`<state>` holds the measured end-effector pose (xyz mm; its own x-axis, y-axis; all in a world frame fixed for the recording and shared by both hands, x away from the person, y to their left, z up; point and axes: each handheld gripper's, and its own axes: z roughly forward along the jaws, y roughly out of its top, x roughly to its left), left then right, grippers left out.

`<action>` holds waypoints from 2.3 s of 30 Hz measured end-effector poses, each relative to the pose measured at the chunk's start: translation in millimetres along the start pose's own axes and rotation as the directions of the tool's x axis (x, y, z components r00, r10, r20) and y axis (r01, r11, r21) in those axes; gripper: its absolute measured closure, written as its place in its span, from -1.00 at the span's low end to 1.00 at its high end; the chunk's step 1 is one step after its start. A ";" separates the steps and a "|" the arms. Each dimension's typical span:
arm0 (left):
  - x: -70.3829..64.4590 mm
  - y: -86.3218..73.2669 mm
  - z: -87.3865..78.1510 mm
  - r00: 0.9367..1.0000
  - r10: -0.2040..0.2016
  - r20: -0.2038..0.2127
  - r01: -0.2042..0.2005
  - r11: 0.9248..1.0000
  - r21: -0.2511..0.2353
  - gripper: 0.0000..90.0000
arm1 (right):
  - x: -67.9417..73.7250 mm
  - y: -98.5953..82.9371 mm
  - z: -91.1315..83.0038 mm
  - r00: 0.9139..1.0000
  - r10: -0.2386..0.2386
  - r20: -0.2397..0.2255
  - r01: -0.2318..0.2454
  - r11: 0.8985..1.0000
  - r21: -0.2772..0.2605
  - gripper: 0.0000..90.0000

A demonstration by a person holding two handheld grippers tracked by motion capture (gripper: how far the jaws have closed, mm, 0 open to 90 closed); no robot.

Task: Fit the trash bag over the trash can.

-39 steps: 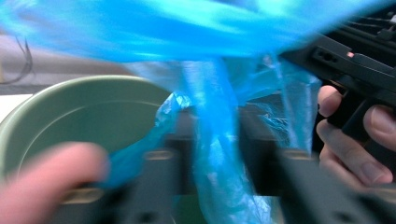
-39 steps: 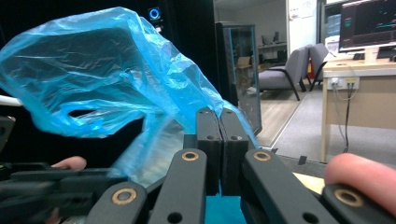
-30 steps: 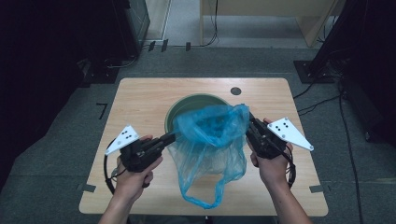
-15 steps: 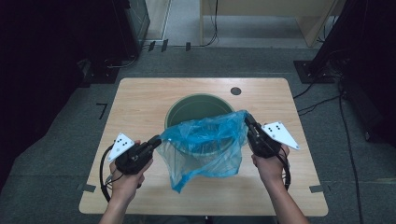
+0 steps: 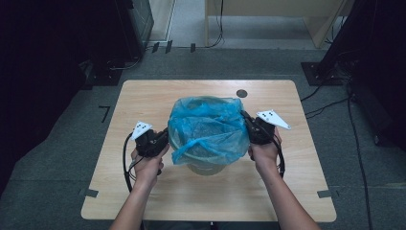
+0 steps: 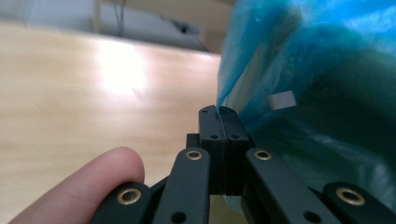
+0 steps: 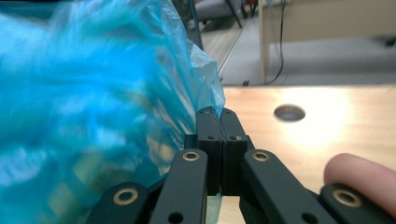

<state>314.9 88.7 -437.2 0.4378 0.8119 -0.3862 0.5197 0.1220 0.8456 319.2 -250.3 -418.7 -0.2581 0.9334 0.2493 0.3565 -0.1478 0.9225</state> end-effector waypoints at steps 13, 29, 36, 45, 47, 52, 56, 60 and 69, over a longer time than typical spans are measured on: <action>21.2 -3.0 33.7 0.992 -0.114 -0.060 0.122 0.981 0.152 1.00 | 1.1 -5.5 2.9 0.997 0.039 -0.068 -0.037 0.999 0.038 1.00; 49.4 -45.8 -4.6 0.988 -0.140 -0.063 0.148 0.978 0.148 0.97 | -21.7 -49.4 -17.1 1.000 -0.008 -0.028 0.011 0.996 0.089 1.00; 42.0 -41.6 -49.0 0.996 -0.063 -0.056 0.058 0.994 -0.090 0.18 | -24.7 -48.4 -34.6 0.999 -0.004 -0.040 0.007 0.997 0.077 1.00; -15.3 -1.8 -82.3 0.989 0.080 0.124 -0.036 0.947 -0.318 -0.32 | -23.4 -45.7 -48.7 0.997 -0.035 -0.072 0.038 0.998 0.041 0.98; -23.8 3.5 -76.1 0.990 0.081 0.116 -0.043 0.953 -0.300 -0.41 | -23.3 -46.2 -49.1 0.997 -0.024 -0.072 0.027 0.999 0.037 0.98; -27.2 -0.9 -66.4 0.982 0.059 0.181 -0.013 0.969 -0.248 0.28 | -22.7 -48.0 -51.2 0.996 -0.018 -0.082 0.021 0.999 0.035 0.98; -18.8 -4.1 -79.0 0.973 0.068 0.221 -0.004 0.960 -0.281 1.00 | -25.0 -49.5 -55.2 0.997 -0.007 -0.082 0.010 1.000 0.029 0.98; -17.5 -26.3 -81.0 0.957 0.165 0.237 -0.113 0.970 -0.217 1.00 | -23.2 -50.9 -60.4 0.996 -0.005 -0.084 0.006 1.000 0.017 0.98; 1.3 -65.7 -71.0 0.956 0.088 0.278 -0.059 0.992 -0.111 1.00 | -14.9 -54.5 -66.2 0.995 -0.036 -0.096 0.039 0.999 0.020 0.98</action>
<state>229.2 122.3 -467.1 0.6686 0.6283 -0.3977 0.4084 0.1367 0.9025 244.1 -277.8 -453.3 -0.3564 0.9023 0.2428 0.3644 -0.1051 0.9253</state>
